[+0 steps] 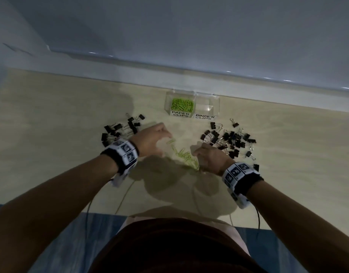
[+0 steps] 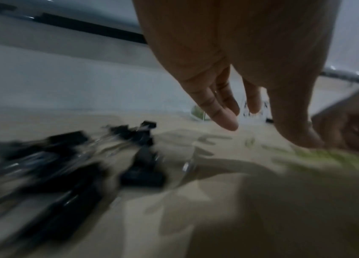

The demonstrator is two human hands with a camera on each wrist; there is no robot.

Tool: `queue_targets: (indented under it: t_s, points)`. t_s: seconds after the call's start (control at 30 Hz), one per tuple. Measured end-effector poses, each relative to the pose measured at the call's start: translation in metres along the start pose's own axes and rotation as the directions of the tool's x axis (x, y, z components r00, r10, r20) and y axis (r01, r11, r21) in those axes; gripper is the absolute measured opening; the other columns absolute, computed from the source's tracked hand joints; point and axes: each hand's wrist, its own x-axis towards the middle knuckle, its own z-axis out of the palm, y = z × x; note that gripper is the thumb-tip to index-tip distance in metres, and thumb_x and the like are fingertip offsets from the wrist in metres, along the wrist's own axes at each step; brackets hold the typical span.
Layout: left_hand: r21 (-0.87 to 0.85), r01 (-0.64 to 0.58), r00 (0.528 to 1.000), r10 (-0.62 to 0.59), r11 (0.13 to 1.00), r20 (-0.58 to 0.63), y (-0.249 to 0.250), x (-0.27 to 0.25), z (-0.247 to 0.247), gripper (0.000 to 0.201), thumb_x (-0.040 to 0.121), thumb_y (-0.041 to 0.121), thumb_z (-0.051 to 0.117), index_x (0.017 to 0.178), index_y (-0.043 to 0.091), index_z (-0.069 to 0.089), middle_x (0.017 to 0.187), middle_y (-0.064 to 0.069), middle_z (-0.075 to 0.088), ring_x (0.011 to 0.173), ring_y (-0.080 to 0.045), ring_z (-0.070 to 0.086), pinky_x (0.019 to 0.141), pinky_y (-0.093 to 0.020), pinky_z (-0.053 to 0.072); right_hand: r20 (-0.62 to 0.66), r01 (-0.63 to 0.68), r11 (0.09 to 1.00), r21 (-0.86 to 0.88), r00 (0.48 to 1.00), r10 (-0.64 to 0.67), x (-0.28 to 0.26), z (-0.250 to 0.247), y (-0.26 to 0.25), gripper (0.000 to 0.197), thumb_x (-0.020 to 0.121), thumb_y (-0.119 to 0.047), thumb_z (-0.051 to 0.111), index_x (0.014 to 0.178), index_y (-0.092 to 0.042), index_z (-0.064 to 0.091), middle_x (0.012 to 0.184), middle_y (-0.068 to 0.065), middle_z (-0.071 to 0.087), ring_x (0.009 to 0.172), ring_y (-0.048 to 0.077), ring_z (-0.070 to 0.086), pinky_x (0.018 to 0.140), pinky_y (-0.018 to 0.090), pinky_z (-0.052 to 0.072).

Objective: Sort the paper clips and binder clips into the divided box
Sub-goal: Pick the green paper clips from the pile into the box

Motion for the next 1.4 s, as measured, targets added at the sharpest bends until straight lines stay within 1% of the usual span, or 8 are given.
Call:
queue_targets:
  t_s: [0.13, 0.27, 0.4, 0.53, 0.67, 0.9, 1.03, 1.4]
  points:
    - [0.141, 0.048, 0.989, -0.067, 0.989, 0.131, -0.024, -0.030, 0.025, 0.079, 0.071, 0.018, 0.076, 0.140, 0.023, 0.037, 0.128, 0.000, 0.036, 0.109, -0.015, 0.047, 0.092, -0.021, 0.040, -0.094, 0.008, 0.998, 0.059, 0.996, -0.003, 0.016, 0.005, -0.015, 0.032, 0.077, -0.001, 0.060, 0.108, -0.008, 0.062, 0.112, 0.013, 0.056, 0.094, 0.032, 0.060, 0.083, 0.035, 0.051]
    - [0.036, 0.092, 0.995, -0.093, 0.995, 0.030, -0.015, -0.018, 0.037, 0.075, 0.076, 0.008, 0.069, 0.141, 0.025, 0.036, 0.127, 0.001, 0.036, 0.106, -0.018, 0.052, 0.092, -0.022, 0.041, -0.112, -0.021, 0.988, 0.151, 0.993, 0.038, 0.033, 0.002, -0.027, 0.041, 0.066, -0.004, 0.076, 0.103, -0.011, 0.062, 0.104, 0.007, 0.058, 0.091, 0.025, 0.058, 0.085, 0.035, 0.051]
    - [-0.026, 0.138, 0.990, -0.139, 0.990, -0.029, 0.002, 0.002, 0.040, 0.076, 0.073, 0.021, 0.077, 0.139, 0.016, 0.039, 0.128, -0.003, 0.037, 0.108, -0.019, 0.050, 0.097, -0.029, 0.042, -0.242, -0.032, 0.978, 0.204, 0.967, 0.082, 0.040, 0.004, -0.028, 0.028, 0.072, -0.002, 0.066, 0.099, -0.008, 0.062, 0.097, 0.011, 0.058, 0.085, 0.027, 0.058, 0.081, 0.041, 0.052]
    - [-0.032, 0.116, 0.979, -0.120, 0.993, -0.163, 0.005, 0.009, 0.045, 0.067, 0.078, 0.024, 0.072, 0.136, 0.010, 0.043, 0.129, -0.007, 0.041, 0.119, -0.022, 0.043, 0.106, -0.029, 0.036, -0.210, -0.064, 0.997, 0.034, 0.975, 0.070, 0.034, 0.006, -0.026, 0.046, 0.079, -0.013, 0.063, 0.124, -0.012, 0.052, 0.122, 0.010, 0.048, 0.109, 0.028, 0.046, 0.097, 0.040, 0.044]
    - [0.030, 0.134, 0.984, -0.129, 0.991, -0.122, 0.011, 0.010, 0.055, 0.079, 0.070, 0.036, 0.077, 0.135, 0.009, 0.042, 0.128, -0.008, 0.040, 0.120, -0.023, 0.037, 0.106, -0.038, 0.036, -0.159, -0.032, 0.998, -0.049, 0.987, 0.024, 0.032, 0.010, -0.029, 0.082, 0.072, -0.031, 0.076, 0.141, -0.024, 0.033, 0.140, 0.004, 0.034, 0.122, 0.028, 0.030, 0.106, 0.041, 0.035]
    - [-0.033, 0.227, 0.958, -0.229, 0.973, -0.170, 0.025, 0.012, 0.073, 0.042, 0.078, 0.022, 0.071, 0.113, 0.005, 0.056, 0.117, -0.014, 0.050, 0.109, -0.029, 0.049, 0.094, -0.036, 0.040, -0.207, 0.052, 0.998, -0.023, 0.977, -0.056, 0.039, 0.015, -0.037, 0.048, 0.074, -0.007, 0.070, 0.120, -0.012, 0.056, 0.112, 0.012, 0.053, 0.101, 0.032, 0.051, 0.087, 0.040, 0.046]
    - [0.006, 0.212, 0.969, -0.210, 0.977, -0.129, 0.029, 0.012, 0.074, 0.021, 0.088, 0.017, 0.057, 0.103, 0.002, 0.058, 0.108, -0.016, 0.055, 0.101, -0.031, 0.052, 0.083, -0.036, 0.039, -0.245, 0.027, 1.000, 0.004, 0.969, -0.025, 0.033, 0.019, -0.034, 0.035, 0.080, -0.006, 0.063, 0.114, -0.010, 0.057, 0.112, 0.013, 0.054, 0.102, 0.033, 0.053, 0.083, 0.037, 0.044]
    - [0.168, 0.113, 0.991, -0.099, 0.979, -0.093, 0.025, 0.018, 0.057, 0.018, 0.088, 0.011, 0.048, 0.098, 0.000, 0.059, 0.099, -0.016, 0.060, 0.093, -0.033, 0.056, 0.079, -0.041, 0.047, -0.359, 0.021, 0.991, 0.132, 0.933, 0.028, 0.022, 0.019, -0.019, 0.014, 0.083, -0.006, 0.060, 0.096, -0.003, 0.063, 0.102, 0.014, 0.058, 0.089, 0.030, 0.056, 0.084, 0.040, 0.049]
